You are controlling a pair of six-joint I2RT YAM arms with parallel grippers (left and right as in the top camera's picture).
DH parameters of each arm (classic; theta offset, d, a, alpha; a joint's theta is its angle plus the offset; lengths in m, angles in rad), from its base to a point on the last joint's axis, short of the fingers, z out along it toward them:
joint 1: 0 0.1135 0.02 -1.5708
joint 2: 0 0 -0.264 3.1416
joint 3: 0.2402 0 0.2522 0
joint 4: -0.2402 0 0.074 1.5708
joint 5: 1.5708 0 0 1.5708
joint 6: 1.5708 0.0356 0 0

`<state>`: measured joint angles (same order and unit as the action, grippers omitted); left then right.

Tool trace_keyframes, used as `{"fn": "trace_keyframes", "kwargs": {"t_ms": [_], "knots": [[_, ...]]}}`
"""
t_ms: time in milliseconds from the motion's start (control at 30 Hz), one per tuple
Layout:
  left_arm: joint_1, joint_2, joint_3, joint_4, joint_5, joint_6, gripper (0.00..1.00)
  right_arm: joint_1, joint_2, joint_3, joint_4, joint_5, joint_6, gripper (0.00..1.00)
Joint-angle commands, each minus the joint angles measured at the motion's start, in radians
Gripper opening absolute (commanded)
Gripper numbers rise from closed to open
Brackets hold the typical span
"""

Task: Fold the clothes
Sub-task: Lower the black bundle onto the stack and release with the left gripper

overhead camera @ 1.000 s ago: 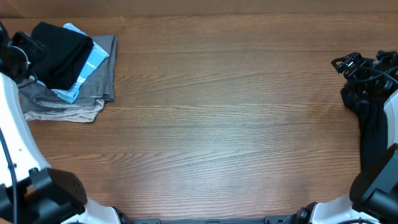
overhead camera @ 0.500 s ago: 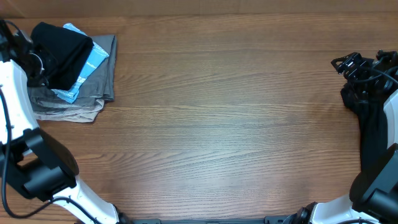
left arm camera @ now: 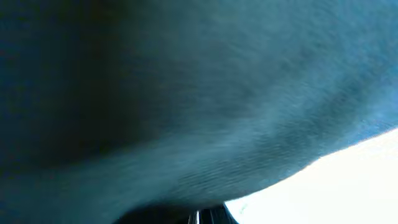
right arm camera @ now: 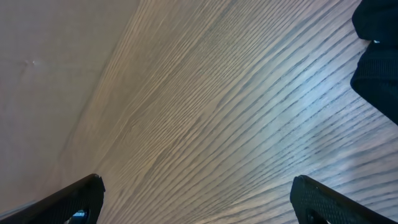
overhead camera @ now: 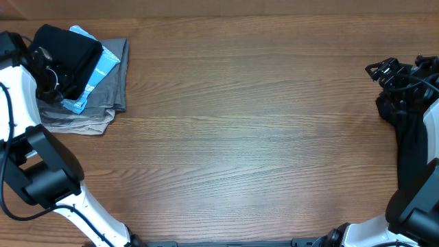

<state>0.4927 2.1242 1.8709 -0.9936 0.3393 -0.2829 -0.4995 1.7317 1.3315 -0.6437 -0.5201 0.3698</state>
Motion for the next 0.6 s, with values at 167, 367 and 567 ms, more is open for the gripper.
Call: {"fn": "trace_keyframes", "kwargs": {"t_ms": [167,367,567], "knots": [[0.008,-0.106,0.007,0.056,0.306,0.05,0.04,0.0,-0.003,0.005,0.006,-0.005,0.001,1.0],[0.025,-0.171,0.007,0.064,0.139,0.02,0.04,0.0,-0.003,0.005,0.006,-0.005,0.001,1.0],[0.059,-0.164,0.004,0.081,0.074,0.004,0.04,0.0,-0.003,0.005,0.006,-0.005,0.001,1.0]]}}
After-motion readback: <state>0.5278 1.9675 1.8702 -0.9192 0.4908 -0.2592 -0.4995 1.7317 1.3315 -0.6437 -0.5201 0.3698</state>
